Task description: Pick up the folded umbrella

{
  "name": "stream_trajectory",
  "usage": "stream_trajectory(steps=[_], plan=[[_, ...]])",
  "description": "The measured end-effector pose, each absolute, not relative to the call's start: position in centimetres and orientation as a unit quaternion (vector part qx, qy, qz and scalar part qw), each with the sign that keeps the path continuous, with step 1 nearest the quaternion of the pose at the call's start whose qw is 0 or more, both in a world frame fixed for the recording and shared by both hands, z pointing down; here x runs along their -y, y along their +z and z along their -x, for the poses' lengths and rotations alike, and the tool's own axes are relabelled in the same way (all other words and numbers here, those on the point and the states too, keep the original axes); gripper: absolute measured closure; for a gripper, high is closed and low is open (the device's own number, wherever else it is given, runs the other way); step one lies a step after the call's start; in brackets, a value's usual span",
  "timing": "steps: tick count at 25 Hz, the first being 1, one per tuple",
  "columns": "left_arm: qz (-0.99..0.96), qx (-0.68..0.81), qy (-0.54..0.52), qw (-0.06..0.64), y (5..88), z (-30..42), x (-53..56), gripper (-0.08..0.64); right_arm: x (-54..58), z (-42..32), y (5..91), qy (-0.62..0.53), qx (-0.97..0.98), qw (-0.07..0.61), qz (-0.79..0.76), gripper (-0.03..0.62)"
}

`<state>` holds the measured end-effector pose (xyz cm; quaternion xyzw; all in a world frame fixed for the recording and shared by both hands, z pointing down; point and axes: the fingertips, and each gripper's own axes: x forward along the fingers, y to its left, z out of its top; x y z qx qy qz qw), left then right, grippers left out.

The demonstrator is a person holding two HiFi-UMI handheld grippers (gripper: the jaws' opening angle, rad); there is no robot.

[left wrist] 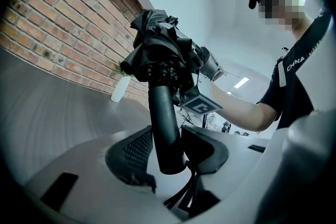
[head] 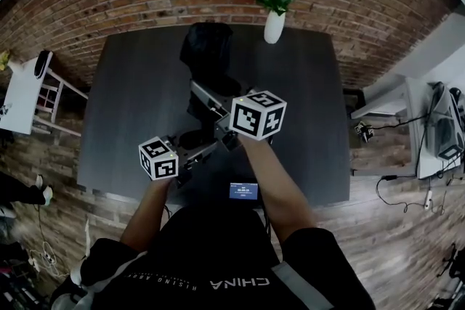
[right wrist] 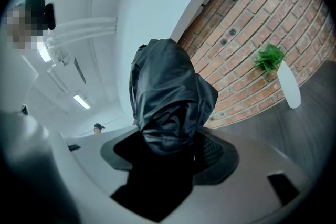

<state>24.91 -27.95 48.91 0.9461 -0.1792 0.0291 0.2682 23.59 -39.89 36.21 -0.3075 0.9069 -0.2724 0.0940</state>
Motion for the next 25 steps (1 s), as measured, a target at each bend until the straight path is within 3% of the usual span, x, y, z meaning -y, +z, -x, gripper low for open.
stream_trajectory(steps=[14, 25], plan=[[-0.943, 0.175, 0.016, 0.282, 48.9, -27.8, 22.1, 0.387, 34.0, -26.7, 36.2, -0.277, -0.909, 0.105, 0.293, 0.313], [-0.952, 0.147, 0.022, 0.267, 48.1, -23.4, 15.4, 0.388, 26.6, -22.5, 34.8, -0.248, -0.909, 0.110, 0.316, 0.313]])
